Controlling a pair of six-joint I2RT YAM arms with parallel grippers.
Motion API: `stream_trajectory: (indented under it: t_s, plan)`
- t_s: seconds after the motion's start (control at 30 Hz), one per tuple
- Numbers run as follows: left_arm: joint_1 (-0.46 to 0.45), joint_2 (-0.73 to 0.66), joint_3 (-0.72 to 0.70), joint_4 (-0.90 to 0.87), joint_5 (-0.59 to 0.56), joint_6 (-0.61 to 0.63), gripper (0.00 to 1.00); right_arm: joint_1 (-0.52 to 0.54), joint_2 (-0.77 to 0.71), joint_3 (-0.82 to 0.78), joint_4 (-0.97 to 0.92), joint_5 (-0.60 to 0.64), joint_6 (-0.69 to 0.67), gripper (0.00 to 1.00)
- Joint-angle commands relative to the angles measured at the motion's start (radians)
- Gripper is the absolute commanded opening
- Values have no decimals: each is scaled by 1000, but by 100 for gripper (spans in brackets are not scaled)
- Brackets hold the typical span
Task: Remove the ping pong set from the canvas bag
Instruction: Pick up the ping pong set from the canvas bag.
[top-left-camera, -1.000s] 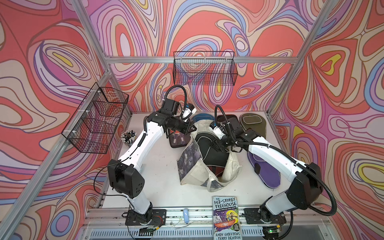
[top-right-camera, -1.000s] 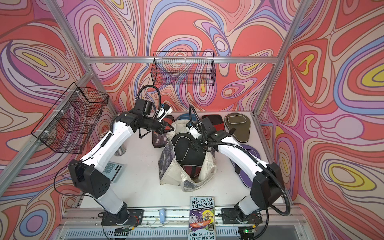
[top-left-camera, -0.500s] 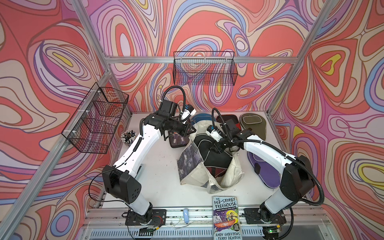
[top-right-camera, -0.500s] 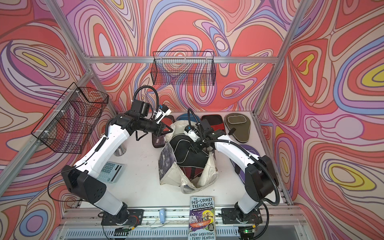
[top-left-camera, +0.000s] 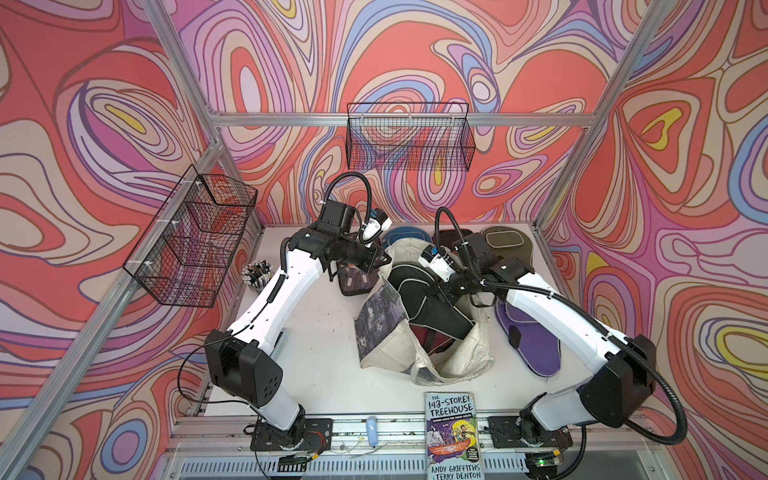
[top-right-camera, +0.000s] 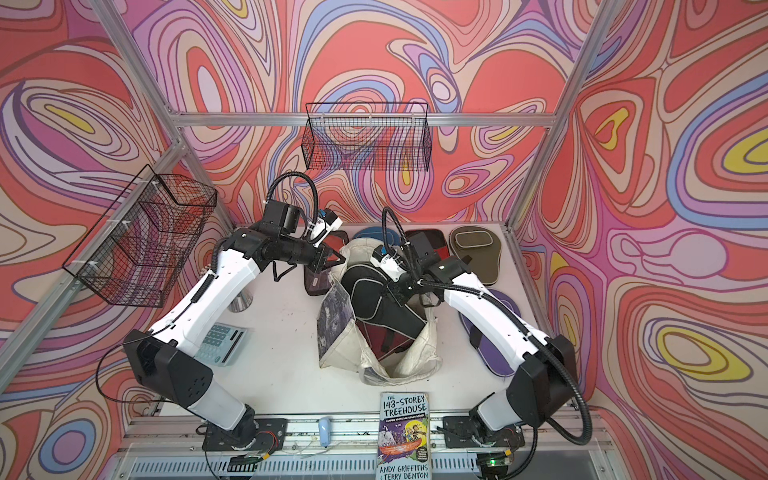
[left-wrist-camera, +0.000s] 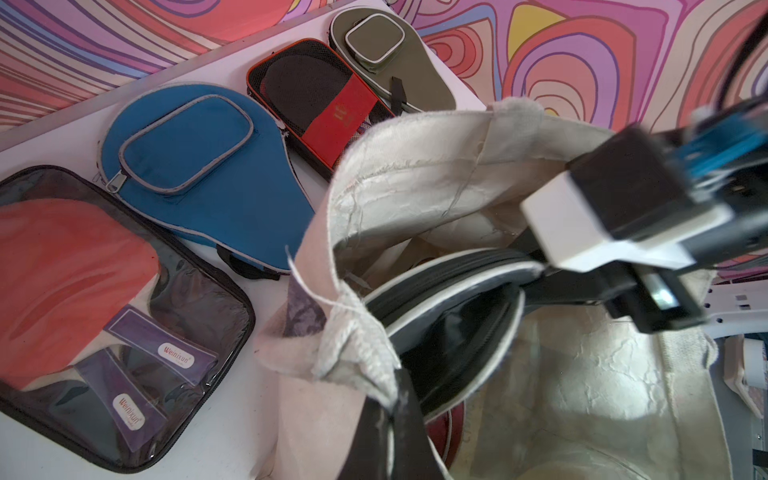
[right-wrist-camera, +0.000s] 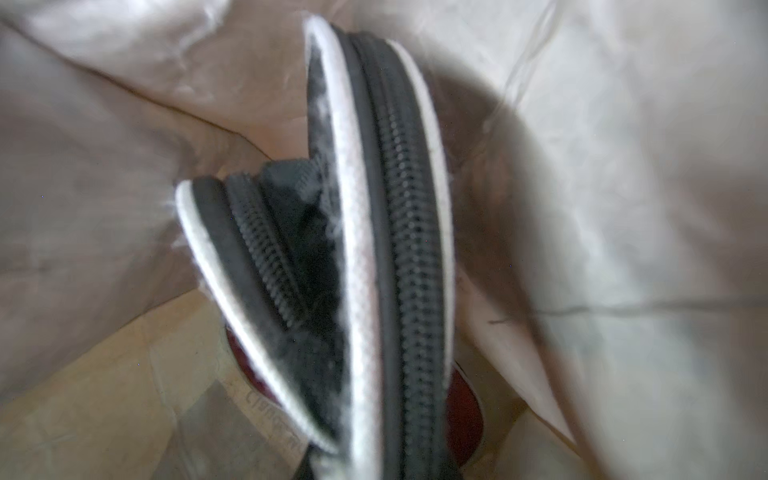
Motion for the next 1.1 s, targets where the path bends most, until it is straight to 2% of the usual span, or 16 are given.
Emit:
stream_trajectory:
  t_s: [0.0, 0.03, 0.27, 0.43, 0.53, 0.7, 0.83, 0.93, 1.07]
  plan:
    - [16, -27, 34, 20, -29, 29, 4, -3, -84, 92, -1, 23, -23, 0]
    - [17, -30, 34, 21, -32, 28, 7, -4, -89, 109, -7, 31, -23, 0]
    - [69, -107, 25, 51, -68, 20, 44, -4, -123, 221, -44, 106, -15, 0]
    - [138, -208, -33, 130, -56, -21, 78, -5, -143, 278, 28, 122, 14, 0]
    - [162, -269, -94, 187, -37, -54, 90, -5, -129, 320, 91, 115, 43, 0]
    - [173, -364, -231, 293, 35, -99, 99, -4, -76, 393, 223, 43, 116, 0]
    - [173, -413, -349, 419, 113, -173, 100, -5, -37, 421, 367, -36, 215, 0]
    - [172, -427, -431, 572, 173, -264, 100, -5, -13, 413, 494, -118, 309, 0]
    - [173, -422, -532, 884, 253, -449, 100, -5, 1, 336, 718, -203, 473, 0]
